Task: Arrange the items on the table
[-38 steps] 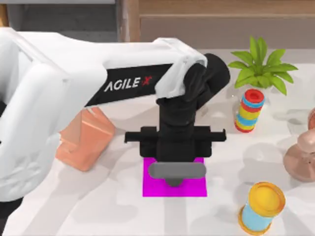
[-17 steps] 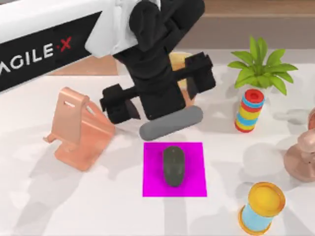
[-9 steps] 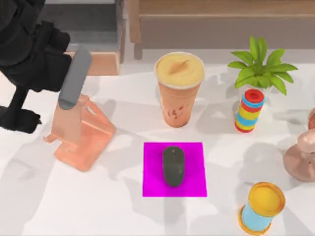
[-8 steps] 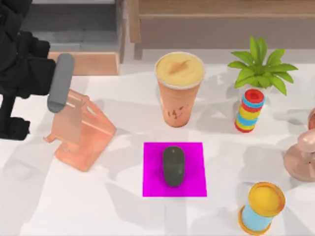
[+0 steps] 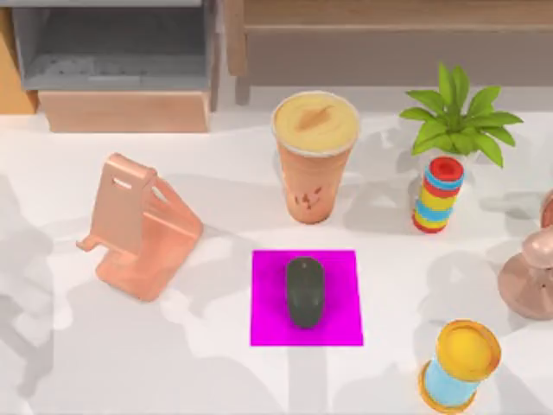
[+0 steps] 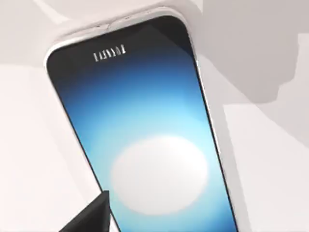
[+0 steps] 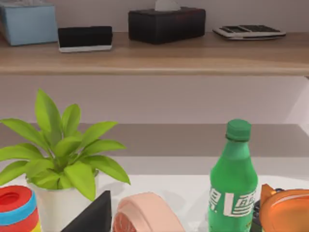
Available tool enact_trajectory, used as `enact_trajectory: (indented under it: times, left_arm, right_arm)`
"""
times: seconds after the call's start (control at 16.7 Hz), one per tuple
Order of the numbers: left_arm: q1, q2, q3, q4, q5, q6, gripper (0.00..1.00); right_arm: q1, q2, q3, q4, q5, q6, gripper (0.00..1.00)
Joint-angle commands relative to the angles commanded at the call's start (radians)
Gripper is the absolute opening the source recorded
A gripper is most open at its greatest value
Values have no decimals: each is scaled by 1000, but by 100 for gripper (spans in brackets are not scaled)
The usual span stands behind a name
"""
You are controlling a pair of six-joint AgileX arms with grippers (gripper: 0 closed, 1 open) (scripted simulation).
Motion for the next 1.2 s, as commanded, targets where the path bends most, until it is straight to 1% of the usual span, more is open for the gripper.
enact_trajectory:
  times: [0.18, 0.3, 0.72, 0.84, 1.08, 1.2]
  left_arm:
    - [110, -4, -32, 56, 6, -98, 100]
    - [146, -4, -38, 81, 7, -128, 100]
    - [149, 6, -47, 100, 7, -133, 100]
    - [151, 34, -78, 159, 7, -133, 100]
    - [153, 114, -165, 341, 7, -129, 100]
    - [154, 141, -192, 385, 7, -128, 100]
  right_arm:
    - [0, 0, 0, 0, 0, 0, 100]
    - [0, 0, 0, 0, 0, 0, 100]
    - [0, 0, 0, 0, 0, 0, 100]
    - [0, 0, 0, 0, 0, 0, 100]
    - [0, 0, 0, 0, 0, 0, 100]
    - [0, 0, 0, 0, 0, 0, 100]
